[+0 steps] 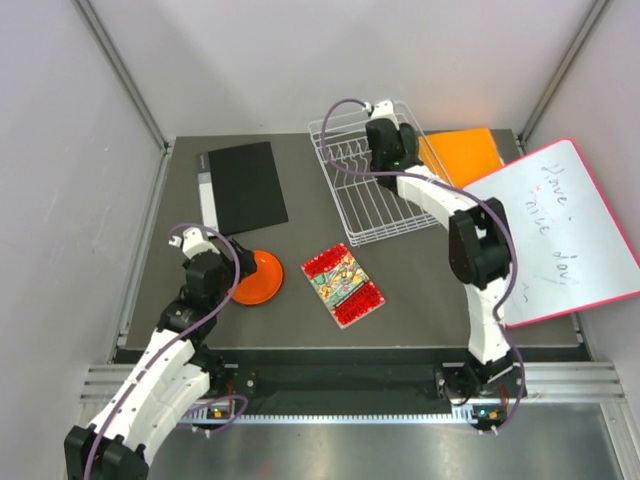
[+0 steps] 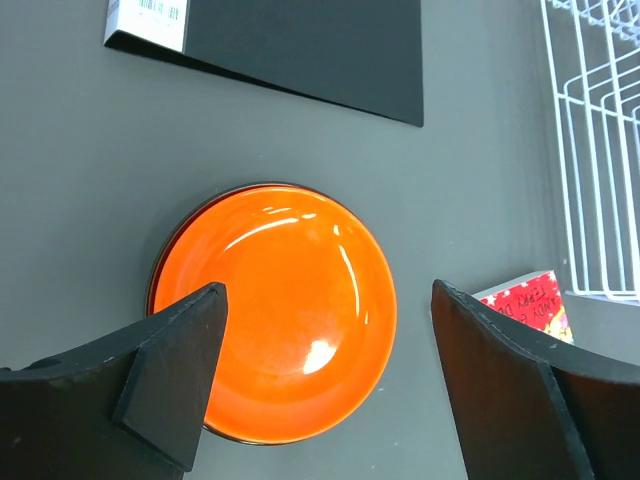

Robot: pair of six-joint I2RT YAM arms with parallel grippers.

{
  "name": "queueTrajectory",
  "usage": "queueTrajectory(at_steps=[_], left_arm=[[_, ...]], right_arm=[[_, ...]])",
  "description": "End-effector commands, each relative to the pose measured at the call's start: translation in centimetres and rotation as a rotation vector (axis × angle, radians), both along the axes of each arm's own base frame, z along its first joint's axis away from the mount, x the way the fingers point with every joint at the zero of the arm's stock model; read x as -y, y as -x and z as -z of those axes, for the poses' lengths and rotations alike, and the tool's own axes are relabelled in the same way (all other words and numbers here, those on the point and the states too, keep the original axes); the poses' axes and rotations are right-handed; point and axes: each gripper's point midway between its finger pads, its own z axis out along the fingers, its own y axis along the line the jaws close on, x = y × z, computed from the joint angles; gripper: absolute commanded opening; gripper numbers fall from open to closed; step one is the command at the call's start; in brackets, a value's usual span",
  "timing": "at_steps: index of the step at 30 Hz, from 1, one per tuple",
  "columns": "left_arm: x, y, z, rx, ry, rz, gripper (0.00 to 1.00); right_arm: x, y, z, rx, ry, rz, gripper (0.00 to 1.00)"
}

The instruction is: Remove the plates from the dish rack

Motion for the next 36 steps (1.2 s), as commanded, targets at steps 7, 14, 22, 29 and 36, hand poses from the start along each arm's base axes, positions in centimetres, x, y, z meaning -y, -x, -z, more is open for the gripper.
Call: queueTrajectory(at_steps=[7, 14, 22, 29, 36], left_arm=[[1.2, -1.0, -3.1, 0.089, -0.015, 0.085, 0.89], [8.1, -1.9, -6.6, 0.203, 0.141, 0.422, 0.92], [11.5, -2.0, -9.6, 0.317, 0.274, 0.574, 0.93], [12.1, -1.9, -9.5, 0.318, 0.321, 0.590, 0.92], [12.3, -1.5, -9.3, 0.355, 0.352, 0.568, 0.89]], right_arm=[[2.6, 10.7, -15.4, 0.237, -0.307, -0.042, 0.00], [-3.3, 19.5, -11.2, 0.029, -0.643, -0.417, 0.00], [-9.2, 26.0, -7.6, -0.110, -0.890, -0.650, 0.00], [-12.5, 28.0, -6.5, -0.155, -0.997, -0.738, 0.00], [-15.4, 29.8, -6.8, -0.204, -1.118, -0.840, 0.00]])
